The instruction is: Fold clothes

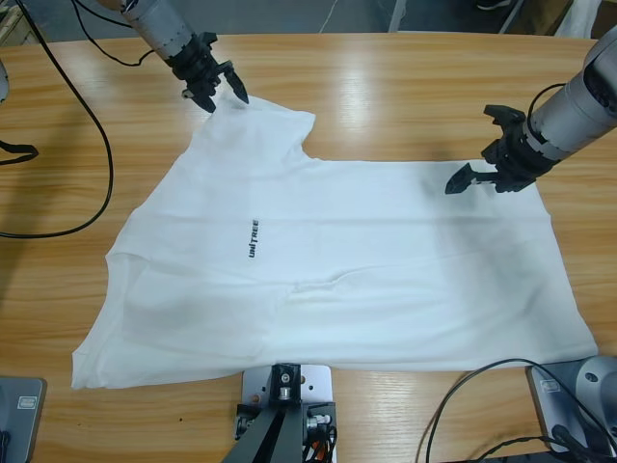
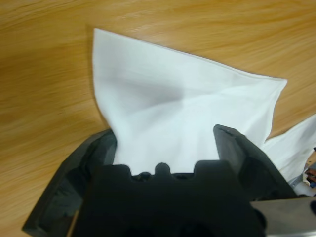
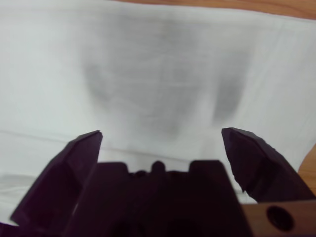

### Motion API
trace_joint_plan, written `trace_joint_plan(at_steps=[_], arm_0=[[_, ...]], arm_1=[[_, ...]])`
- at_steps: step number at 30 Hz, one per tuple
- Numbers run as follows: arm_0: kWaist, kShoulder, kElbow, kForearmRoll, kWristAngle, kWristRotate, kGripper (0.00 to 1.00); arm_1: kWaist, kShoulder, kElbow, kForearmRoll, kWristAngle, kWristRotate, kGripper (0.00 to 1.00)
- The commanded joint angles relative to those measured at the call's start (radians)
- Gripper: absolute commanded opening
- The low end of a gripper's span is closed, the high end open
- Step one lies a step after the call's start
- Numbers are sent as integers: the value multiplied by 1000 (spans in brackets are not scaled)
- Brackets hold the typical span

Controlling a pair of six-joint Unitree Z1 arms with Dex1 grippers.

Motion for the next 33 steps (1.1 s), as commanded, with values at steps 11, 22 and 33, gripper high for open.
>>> trace_joint_plan(at_steps=[11,22,33], arm_0=[[-6,167,-371,47,14,47,490],[-6,166,-377,69,12,59,482],[-7,163,-385,87,12,74,413]], arm_1=[[-287,-6,-9,-19,-60,41,964],[-422,146,-32,-112,171,25,895],[-422,200,-44,-140,205,-16,633]])
